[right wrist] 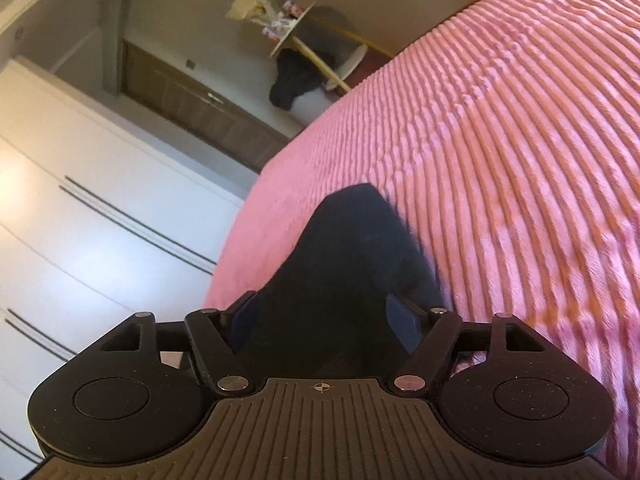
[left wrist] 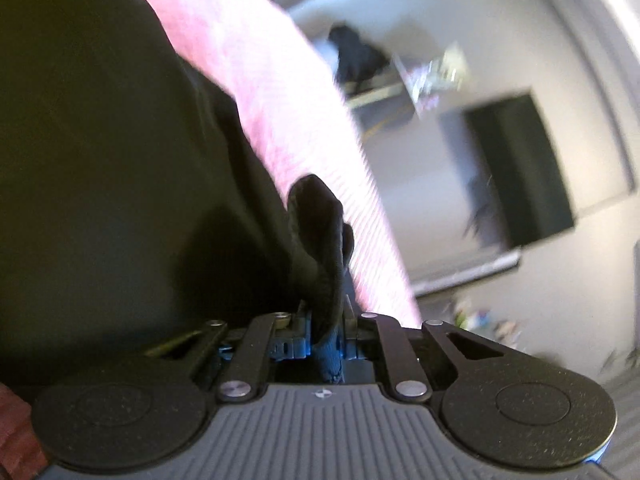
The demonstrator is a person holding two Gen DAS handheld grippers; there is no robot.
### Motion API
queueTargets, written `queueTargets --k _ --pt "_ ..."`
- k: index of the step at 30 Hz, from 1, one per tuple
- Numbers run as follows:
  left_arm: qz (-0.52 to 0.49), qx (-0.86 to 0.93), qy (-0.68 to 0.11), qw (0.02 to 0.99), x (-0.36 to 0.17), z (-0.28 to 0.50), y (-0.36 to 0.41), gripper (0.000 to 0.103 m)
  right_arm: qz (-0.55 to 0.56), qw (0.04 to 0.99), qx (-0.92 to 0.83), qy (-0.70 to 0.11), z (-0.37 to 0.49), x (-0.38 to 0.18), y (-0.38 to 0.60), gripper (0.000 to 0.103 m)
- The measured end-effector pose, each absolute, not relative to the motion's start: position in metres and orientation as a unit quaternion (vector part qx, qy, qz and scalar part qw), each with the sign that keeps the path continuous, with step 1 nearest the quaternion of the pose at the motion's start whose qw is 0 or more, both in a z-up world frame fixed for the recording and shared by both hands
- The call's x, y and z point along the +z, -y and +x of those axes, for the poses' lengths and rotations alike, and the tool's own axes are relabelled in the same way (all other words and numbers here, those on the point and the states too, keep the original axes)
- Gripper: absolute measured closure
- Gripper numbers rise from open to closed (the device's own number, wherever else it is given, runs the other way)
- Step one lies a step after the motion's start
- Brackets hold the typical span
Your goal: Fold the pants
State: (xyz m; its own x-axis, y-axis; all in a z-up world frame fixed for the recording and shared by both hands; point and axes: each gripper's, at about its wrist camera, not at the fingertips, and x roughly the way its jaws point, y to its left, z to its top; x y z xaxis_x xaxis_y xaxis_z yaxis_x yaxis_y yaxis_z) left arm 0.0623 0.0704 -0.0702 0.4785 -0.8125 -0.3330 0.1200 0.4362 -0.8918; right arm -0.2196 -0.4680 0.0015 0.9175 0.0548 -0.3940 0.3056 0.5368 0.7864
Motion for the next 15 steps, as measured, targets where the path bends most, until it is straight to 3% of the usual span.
queueTargets --k 4,7,8,9,11,15 --pt "-0.375 -0.259 -0.371 0.809 -0.055 0.048 -0.091 0.092 0.465 0.860 -0.071 -0.198 -0.217 0.003 0.464 0.026" --pt "-0.391 -0.215 -0.364 0.818 -0.060 0.042 -0.111 0.082 0.454 0.863 -0.063 -0.213 -0.207 0.002 0.460 0.026" --pt "-0.394 -0.185 -0.360 0.826 -0.063 0.041 -0.116 0.071 0.453 0.862 -0.055 -0.221 -0.204 0.000 0.458 0.026" --pt "-0.400 -0.158 -0.357 0.829 -0.065 0.039 -0.124 0.053 0.453 0.860 -0.047 -0.230 -0.201 -0.001 0.457 0.026" --pt "-0.418 -0.131 -0.347 0.830 -0.066 0.034 -0.134 0.033 0.443 0.861 -0.036 -0.247 -0.196 -0.001 0.451 0.026" --pt "-0.394 -0.133 -0.335 0.845 -0.056 0.026 -0.127 0.027 0.421 0.871 -0.019 -0.250 -0.191 0.002 0.442 0.026"
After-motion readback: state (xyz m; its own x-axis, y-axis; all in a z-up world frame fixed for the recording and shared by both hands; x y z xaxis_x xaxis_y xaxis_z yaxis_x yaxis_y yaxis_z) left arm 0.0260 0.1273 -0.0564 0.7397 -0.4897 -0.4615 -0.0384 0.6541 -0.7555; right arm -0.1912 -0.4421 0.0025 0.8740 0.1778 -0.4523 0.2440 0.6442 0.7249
